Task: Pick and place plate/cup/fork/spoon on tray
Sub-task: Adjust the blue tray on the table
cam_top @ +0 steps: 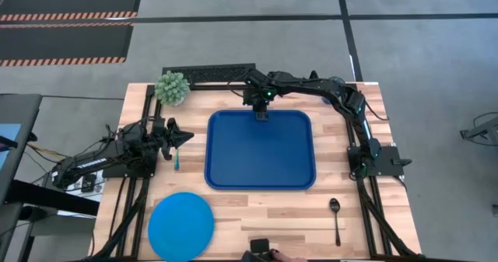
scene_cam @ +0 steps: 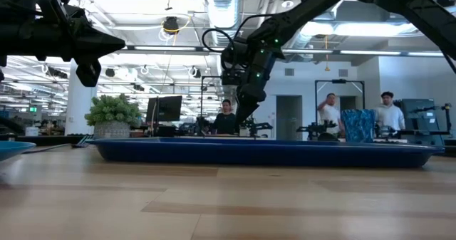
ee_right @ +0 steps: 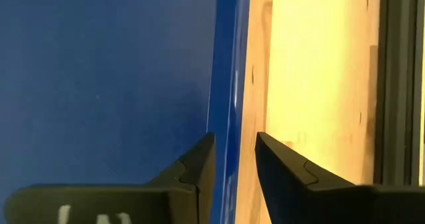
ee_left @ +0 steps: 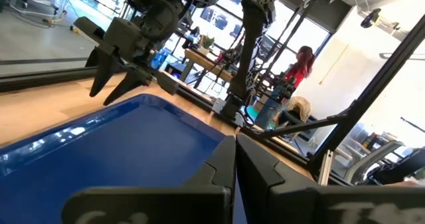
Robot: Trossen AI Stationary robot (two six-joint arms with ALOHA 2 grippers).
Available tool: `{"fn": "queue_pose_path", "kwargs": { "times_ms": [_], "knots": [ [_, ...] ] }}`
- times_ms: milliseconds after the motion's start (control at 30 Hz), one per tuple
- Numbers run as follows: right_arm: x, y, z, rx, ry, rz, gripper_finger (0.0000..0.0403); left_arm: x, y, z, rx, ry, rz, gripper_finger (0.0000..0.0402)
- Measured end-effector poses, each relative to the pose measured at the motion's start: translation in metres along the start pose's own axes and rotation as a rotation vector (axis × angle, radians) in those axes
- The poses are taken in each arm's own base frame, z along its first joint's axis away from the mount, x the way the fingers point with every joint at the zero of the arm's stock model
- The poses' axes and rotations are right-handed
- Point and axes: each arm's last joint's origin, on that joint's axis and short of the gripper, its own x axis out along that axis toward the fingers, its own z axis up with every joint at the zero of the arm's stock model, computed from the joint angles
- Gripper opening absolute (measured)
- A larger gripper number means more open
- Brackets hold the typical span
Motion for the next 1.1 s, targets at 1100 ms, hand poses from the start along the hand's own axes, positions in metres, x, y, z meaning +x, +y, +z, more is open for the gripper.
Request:
{"fn": "queue_pose_path", "kwargs": {
  "times_ms": [1100],
  "knots": [
    [-0.025,0.094,0.012,0.127,-0.597,-0.066,0.0007,0.000,0.001,0.000,0.175,-0.009,0.024,0.0000]
  ]
}}
